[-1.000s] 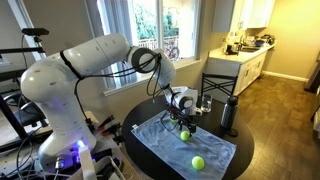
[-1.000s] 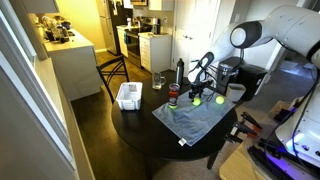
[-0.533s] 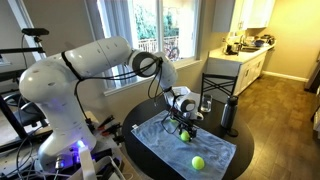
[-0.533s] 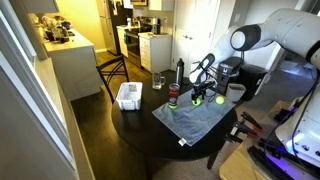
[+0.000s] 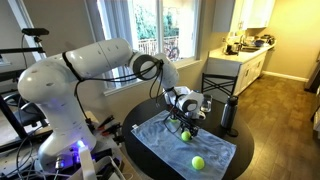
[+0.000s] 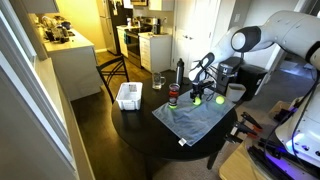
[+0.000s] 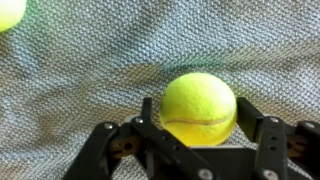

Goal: Put the left green ball in the container

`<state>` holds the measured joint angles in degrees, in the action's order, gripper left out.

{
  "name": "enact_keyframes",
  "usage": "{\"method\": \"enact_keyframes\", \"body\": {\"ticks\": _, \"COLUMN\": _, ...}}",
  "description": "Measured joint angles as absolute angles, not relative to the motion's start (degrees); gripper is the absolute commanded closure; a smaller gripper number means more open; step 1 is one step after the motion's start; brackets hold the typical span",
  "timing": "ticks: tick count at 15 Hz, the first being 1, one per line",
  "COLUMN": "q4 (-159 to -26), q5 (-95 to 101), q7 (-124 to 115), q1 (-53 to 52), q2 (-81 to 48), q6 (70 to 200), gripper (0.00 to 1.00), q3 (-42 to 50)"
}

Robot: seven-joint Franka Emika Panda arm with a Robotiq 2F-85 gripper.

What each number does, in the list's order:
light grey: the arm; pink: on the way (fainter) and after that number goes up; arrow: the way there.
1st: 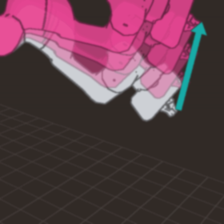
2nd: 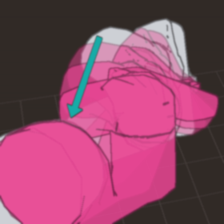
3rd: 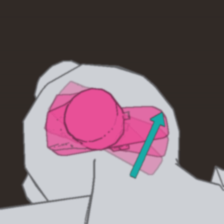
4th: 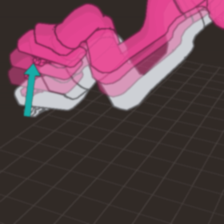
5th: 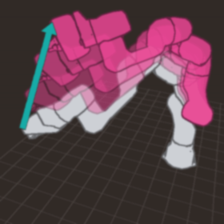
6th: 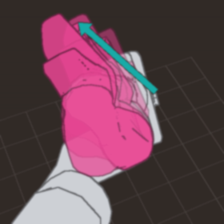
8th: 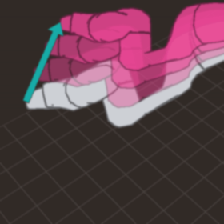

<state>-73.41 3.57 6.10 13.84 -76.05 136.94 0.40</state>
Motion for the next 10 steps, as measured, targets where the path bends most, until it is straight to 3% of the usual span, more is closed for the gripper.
{"method": "enact_keyframes", "body": {"ticks": 2, "q4": -72.84, "q5": 3.38, "q7": 7.47, "q1": 14.25, "q2": -76.32, "q6": 136.94, "gripper": 0.57, "q3": -0.42}}
{"method": "enact_keyframes", "body": {"ticks": 10, "q4": -72.27, "q5": 2.67, "q7": 9.2, "q1": 14.76, "q2": -74.53, "q6": 136.91, "gripper": 0.59, "q3": -2.78}}
